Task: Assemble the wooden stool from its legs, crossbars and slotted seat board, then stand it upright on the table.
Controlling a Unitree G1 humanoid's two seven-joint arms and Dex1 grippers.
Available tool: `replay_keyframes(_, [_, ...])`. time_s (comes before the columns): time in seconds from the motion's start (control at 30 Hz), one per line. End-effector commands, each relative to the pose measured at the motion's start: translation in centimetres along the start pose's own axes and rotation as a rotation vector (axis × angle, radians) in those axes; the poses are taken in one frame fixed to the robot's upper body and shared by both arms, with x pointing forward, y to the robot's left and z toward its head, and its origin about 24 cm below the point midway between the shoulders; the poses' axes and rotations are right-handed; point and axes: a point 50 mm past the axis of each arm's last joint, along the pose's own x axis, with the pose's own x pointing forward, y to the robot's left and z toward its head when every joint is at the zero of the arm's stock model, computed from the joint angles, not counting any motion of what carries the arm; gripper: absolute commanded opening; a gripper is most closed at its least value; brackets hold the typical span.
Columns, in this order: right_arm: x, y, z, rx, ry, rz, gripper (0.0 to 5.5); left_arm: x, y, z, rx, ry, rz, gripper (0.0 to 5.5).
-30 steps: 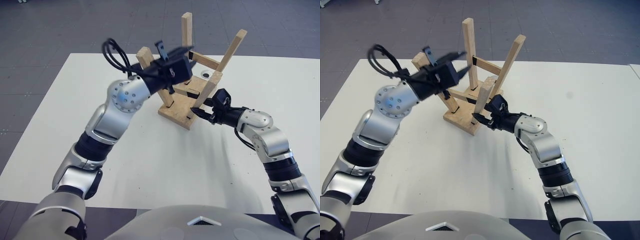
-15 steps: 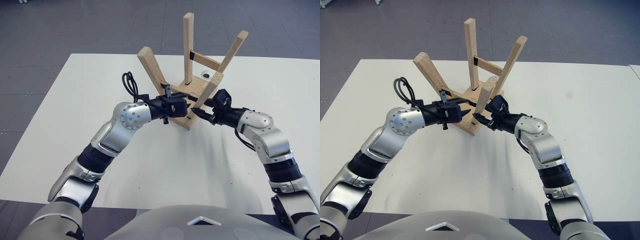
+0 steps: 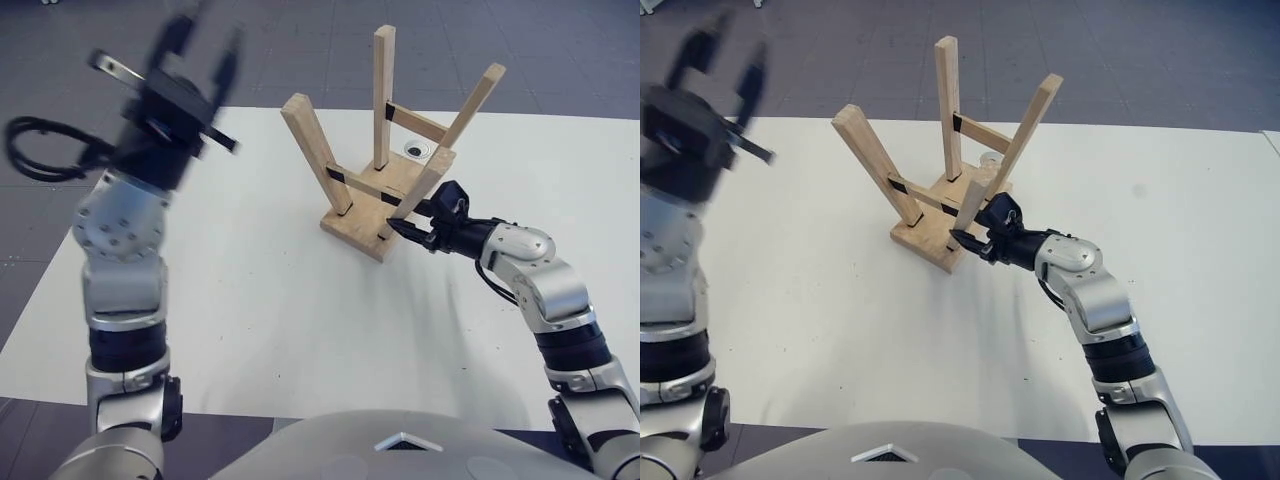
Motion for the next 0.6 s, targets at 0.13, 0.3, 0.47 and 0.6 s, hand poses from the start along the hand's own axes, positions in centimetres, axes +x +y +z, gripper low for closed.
replay_keyframes(0.13, [0.5,0.7,-2.5,0.080,0.164,0.064,2.03,-2.7,-6.9,-9.3,-0.152,0.374,-0.234,0.99])
replay_keyframes(0.3, [0.3,0.9,-2.5,0.076,0.168,0.078,2.03,-2.6,-9.0,-12.7,-0.358,0.494,-0.265,0.46])
replay_keyframes(0.47, [0.2,1.3,-2.7,0.078,0.174,0.092,2.03,-1.7,-9.8,-13.5,-0.404,0.513,-0.255,0.46])
replay_keyframes(0.6, [0.0,1.4,-2.8,0.077,0.179,0.091,2.03,1.2,-12.4,-9.6,-0.282,0.310,-0.465,0.46])
